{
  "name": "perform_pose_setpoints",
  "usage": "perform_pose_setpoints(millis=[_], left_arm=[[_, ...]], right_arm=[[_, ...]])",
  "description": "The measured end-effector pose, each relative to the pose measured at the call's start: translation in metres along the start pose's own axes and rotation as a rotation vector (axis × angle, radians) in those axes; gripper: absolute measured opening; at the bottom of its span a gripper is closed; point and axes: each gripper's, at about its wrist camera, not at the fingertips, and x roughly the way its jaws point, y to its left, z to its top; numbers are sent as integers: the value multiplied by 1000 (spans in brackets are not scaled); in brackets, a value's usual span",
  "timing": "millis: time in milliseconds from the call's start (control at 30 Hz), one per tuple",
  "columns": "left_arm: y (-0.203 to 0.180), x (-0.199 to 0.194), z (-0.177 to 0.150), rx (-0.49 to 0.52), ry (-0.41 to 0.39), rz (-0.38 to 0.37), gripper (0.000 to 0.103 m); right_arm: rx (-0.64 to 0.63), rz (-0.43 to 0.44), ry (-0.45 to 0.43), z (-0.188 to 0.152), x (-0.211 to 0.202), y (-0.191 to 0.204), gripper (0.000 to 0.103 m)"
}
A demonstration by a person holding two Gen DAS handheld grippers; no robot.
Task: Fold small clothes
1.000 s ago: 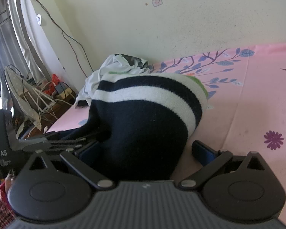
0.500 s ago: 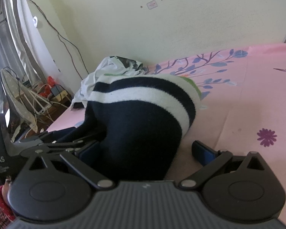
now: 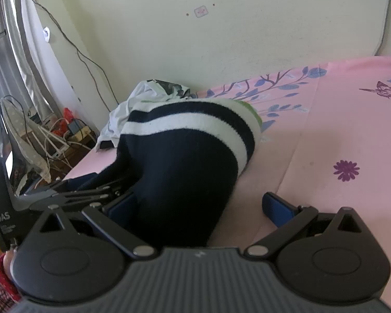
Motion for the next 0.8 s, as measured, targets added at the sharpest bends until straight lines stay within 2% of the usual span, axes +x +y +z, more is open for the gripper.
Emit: perform_pose_setpoints(millis=[367, 667, 800], left_arm=[[-2, -4, -3, -4, -8, 3, 103], [18, 8, -2, -122, 66, -83, 103], [17, 8, -2, -118, 70, -81, 103]], right_arm=[[-17, -14, 3, -2, 0, 4, 97], [-18, -18, 2, -3, 1, 4, 97], [-21, -18, -1, -4, 1, 4, 97]])
